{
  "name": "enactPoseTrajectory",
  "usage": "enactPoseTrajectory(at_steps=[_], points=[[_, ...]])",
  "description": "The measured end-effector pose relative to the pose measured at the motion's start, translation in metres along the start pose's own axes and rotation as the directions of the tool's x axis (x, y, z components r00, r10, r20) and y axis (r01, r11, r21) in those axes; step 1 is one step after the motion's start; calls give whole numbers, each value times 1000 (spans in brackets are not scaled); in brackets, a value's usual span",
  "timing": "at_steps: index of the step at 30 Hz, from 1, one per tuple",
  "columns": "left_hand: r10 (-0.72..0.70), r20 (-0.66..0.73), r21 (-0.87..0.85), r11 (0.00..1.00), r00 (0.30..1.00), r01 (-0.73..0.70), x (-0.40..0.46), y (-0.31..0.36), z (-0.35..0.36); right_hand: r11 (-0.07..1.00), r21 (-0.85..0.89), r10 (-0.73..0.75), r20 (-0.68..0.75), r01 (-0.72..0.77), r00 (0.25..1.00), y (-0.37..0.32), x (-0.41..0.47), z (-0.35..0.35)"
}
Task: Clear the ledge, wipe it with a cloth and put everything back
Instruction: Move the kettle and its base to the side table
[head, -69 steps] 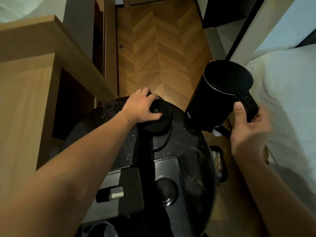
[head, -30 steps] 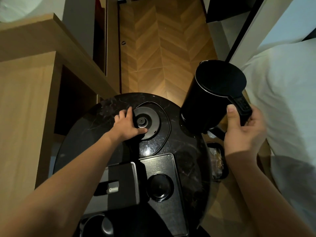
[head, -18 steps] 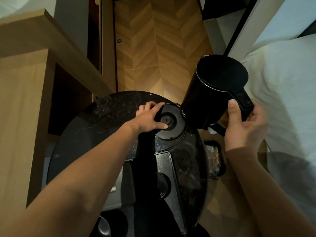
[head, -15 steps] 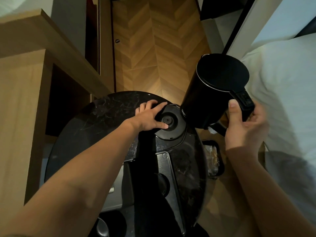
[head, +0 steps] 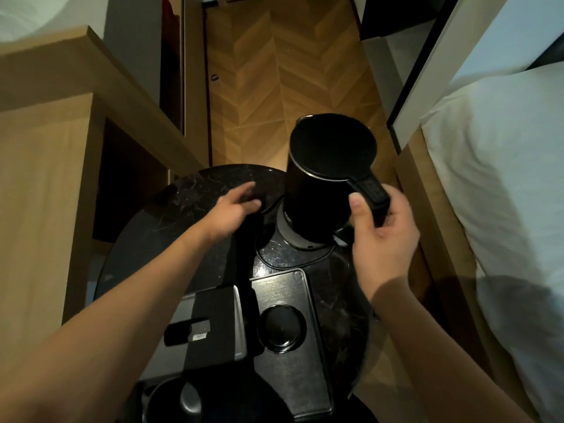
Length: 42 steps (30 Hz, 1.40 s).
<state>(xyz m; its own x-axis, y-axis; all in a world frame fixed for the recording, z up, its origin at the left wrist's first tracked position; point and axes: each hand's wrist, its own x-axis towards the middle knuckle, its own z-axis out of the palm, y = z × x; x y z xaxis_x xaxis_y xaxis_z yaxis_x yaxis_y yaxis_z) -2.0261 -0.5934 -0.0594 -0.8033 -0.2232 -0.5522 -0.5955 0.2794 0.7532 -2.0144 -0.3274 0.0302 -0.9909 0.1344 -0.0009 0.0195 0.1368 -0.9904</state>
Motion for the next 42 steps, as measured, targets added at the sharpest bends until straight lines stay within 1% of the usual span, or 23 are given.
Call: enactPoseTrajectory(at_steps=[1,3,5,7,10,12,13,18,21,25,30,32,35,36,38,40,42], points=[[6,-28,-124,992,1000,-10,-8,8,-4,1000,-13,-10,33,11,999,0,-6,4],[-3,-26,-256,967,1000,-3,-21,33,-7,999,-40,-12,105,17,994,7,-16,8],[11,12,-344,939,1000,-6,-30,54,-9,997,-74,-4,150,15,989,14,-22,10],[49,76,-402,915,996,-14,-38,71,-3,993,-107,-27,169,46,985,18,-22,9],[135,128,-361,929,983,-81,-50,88,17,985,-148,-64,192,94,979,19,-18,6],[204,141,-333,931,969,-147,-57,97,32,983,-160,-67,165,94,984,23,-17,4],[215,131,-325,932,968,-163,-56,99,35,982,-167,-69,145,94,987,24,-18,4],[208,132,-318,935,969,-157,-51,100,39,986,-151,-49,101,64,994,30,-29,3],[235,139,-341,923,962,-176,-54,95,36,986,-151,-47,118,65,992,34,-35,7],[275,106,-373,902,956,-218,-58,82,38,991,-120,-41,142,59,989,38,-40,8],[262,72,-386,897,962,-215,-60,80,44,991,-117,-45,124,59,991,39,-40,9],[250,76,-410,891,965,-198,-60,80,45,989,-138,-33,131,51,991,41,-39,7],[195,78,-437,888,978,-142,-64,82,45,973,-225,-16,193,60,981,40,-37,4],[174,64,-443,887,983,-129,-66,81,44,959,-266,-38,205,93,978,38,-36,3],[124,-21,-460,880,992,-120,-73,76,41,903,-359,-168,205,234,964,27,-33,2],[98,-169,-409,899,981,-160,-85,70,35,818,-405,-339,232,408,912,14,-30,7],[96,-350,-275,940,932,-201,-101,58,27,745,-389,-455,297,541,840,-2,-32,16]])
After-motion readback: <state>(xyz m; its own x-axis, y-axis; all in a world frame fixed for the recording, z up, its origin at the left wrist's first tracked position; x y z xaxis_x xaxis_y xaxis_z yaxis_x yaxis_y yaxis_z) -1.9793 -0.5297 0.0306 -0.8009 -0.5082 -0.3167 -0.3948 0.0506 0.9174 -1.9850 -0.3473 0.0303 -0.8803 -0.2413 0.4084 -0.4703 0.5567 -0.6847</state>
